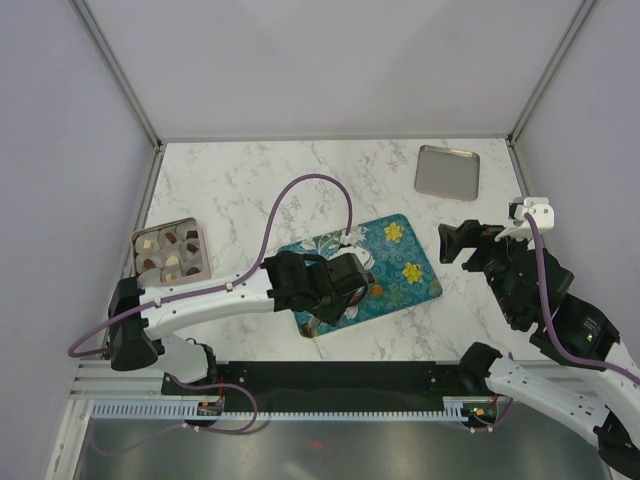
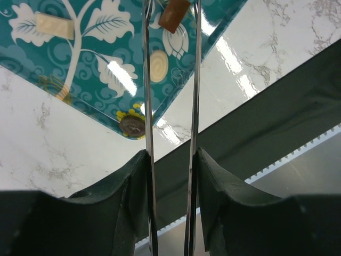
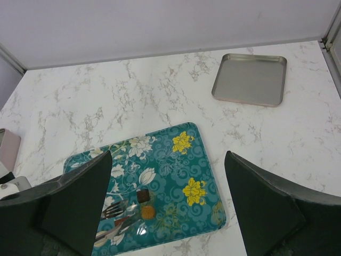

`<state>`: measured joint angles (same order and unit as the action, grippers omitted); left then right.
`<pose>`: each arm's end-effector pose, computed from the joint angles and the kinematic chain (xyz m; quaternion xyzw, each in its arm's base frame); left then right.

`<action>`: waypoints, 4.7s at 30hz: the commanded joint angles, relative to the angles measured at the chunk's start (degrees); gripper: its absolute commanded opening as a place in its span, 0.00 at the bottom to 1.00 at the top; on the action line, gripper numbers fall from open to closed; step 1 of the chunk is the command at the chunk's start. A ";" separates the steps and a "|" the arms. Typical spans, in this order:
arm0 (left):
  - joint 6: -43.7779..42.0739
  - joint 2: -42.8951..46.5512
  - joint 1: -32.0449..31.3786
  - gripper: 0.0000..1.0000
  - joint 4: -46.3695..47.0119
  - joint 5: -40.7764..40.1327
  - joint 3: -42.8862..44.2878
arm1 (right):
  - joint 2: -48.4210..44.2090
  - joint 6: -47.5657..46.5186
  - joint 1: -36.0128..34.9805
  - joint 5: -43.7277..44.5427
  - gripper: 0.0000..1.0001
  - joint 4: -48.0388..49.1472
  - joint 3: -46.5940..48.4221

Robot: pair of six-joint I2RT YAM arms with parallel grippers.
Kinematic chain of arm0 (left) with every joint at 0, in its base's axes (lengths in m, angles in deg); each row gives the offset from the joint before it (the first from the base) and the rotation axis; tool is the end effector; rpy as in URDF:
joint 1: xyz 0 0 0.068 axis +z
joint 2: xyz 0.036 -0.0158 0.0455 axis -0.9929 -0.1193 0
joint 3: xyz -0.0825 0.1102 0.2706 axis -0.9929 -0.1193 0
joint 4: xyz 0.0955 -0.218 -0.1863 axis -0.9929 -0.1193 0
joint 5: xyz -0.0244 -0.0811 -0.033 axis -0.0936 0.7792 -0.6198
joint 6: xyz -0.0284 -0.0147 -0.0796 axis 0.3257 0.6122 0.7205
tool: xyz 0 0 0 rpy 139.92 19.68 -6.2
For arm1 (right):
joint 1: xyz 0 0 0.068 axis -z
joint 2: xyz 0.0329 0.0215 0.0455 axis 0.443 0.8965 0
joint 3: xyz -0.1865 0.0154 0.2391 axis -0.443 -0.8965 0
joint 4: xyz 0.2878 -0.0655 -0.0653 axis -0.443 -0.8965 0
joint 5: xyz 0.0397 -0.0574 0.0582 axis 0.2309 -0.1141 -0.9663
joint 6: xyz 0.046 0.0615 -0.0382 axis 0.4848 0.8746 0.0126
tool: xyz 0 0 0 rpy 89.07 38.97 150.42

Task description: Pack the chocolate

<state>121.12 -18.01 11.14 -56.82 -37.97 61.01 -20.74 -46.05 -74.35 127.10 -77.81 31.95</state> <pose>0.1247 -0.3221 0.2929 0.2940 0.9241 -0.0922 0.2262 0.1219 0.0630 0.4408 0.0368 0.7527 0.1199 0.6463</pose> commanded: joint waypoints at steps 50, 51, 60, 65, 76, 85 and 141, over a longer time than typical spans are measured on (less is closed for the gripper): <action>12.54 10.74 23.21 0.31 -4.29 -4.90 0.88 | 0.98 3.85 -0.20 -6.59 0.94 0.33 2.40; 12.28 11.10 24.71 0.30 -4.47 -5.07 0.88 | 1.15 3.76 -0.20 -7.02 0.94 0.42 2.40; 11.83 17.24 44.74 0.30 -9.12 -12.01 0.96 | 2.82 3.15 -0.29 -13.79 0.93 0.77 3.63; 14.12 22.34 54.15 0.29 -12.11 -15.18 -0.79 | 4.58 3.15 -0.20 -16.60 0.94 0.95 4.51; 19.92 31.22 58.91 0.30 -21.42 -21.58 -7.21 | 8.10 2.36 -0.20 -21.70 0.93 0.69 5.39; 20.45 32.46 60.05 0.30 -26.87 -24.85 -9.93 | 10.73 2.71 -0.20 -24.43 0.93 1.39 5.30; 19.66 32.37 67.35 0.29 -30.66 -20.63 -15.38 | 3.35 -2.65 -3.10 -25.40 0.94 1.92 4.60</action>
<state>138.37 14.63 78.20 -77.06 -56.26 44.44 -17.15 -47.78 -77.15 100.70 -76.84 36.01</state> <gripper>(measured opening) 0.361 0.939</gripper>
